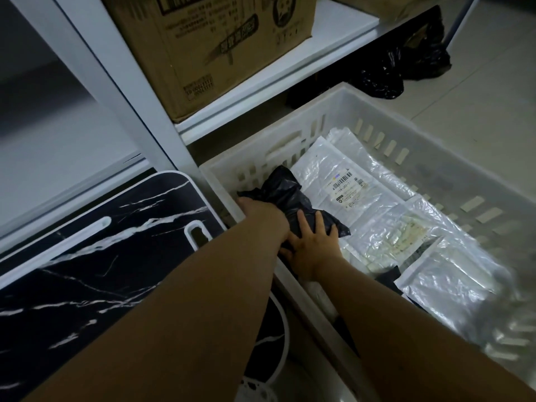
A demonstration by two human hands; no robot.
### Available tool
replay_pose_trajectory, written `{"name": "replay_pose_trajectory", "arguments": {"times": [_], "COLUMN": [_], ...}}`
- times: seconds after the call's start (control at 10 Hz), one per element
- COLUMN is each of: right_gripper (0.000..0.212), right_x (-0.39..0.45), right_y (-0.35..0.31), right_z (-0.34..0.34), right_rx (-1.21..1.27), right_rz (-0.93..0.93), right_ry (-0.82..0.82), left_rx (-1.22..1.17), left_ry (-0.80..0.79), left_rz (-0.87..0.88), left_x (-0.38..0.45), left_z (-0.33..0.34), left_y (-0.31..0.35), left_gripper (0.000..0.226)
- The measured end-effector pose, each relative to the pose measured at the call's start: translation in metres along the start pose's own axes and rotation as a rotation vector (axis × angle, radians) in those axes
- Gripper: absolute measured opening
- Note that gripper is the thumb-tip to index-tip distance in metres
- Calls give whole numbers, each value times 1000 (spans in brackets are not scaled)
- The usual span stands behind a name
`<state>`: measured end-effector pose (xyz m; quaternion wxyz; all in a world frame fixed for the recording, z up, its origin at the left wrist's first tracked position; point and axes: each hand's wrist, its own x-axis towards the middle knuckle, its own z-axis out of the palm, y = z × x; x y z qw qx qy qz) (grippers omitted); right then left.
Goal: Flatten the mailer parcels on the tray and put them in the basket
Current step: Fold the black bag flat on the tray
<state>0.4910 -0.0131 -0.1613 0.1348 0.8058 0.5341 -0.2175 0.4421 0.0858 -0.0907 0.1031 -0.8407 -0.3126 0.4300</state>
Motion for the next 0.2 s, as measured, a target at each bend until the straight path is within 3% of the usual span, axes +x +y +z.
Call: {"name": "replay_pose_trajectory", "arguments": {"times": [0.1,0.2], "right_gripper": [50,37], "right_x": [-14,-32], "right_y": [0,-2], "right_z": [-22,-42], "right_rx": [127,293], "right_rz": [35,102], "right_ry": [52,350], "left_rx": [-68,-243], "left_ry": [211,417], "left_rz": [21,84], "left_x": [-22,-47], "left_z": [-15,-15], "left_y": [-4,-14], "left_gripper": [26,19]}}
